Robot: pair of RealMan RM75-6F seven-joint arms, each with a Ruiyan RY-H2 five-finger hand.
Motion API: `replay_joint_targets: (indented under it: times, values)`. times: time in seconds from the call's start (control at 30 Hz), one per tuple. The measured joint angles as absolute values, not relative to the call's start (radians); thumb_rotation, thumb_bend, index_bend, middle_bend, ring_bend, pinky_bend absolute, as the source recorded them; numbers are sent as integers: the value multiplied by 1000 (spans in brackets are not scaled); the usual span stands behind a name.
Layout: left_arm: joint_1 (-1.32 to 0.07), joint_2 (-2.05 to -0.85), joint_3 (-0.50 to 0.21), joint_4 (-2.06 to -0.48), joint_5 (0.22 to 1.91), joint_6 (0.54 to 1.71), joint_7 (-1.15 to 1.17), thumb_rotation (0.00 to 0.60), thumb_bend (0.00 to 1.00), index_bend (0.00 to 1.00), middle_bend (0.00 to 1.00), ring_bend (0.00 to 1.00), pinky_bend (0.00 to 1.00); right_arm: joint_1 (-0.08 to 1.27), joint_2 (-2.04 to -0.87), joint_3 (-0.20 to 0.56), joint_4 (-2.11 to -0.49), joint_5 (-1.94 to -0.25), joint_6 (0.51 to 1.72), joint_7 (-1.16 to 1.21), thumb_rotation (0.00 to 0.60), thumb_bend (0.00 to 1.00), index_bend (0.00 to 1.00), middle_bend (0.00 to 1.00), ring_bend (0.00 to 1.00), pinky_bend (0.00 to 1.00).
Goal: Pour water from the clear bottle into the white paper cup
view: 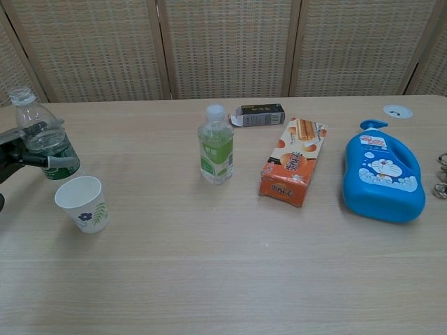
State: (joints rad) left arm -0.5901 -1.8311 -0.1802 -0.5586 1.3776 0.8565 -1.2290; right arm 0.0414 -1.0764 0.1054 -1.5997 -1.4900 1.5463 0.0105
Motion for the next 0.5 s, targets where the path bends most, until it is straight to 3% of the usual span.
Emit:
replay_joint_targets:
  times: [0.07,0.17,0.5]
  values:
    - [-590,-1836,-180,-550,1377,858,-1240,600,249,264,206,73,105,42,-1077,105,-1599,-1491,1546,11,600,0,0,0,0,0]
    - [-590,-1842,-179,-538,1378,858,-1262,600,291,354,289,138,147,42,-1078,105,-1598,-1492,1547,10,600,0,0,0,0,0]
    - [-596,-1857,-174,-509,1390,869,-1352,600,595,557,422,249,312,45,-1080,104,-1595,-1491,1543,10,600,0,0,0,0,0]
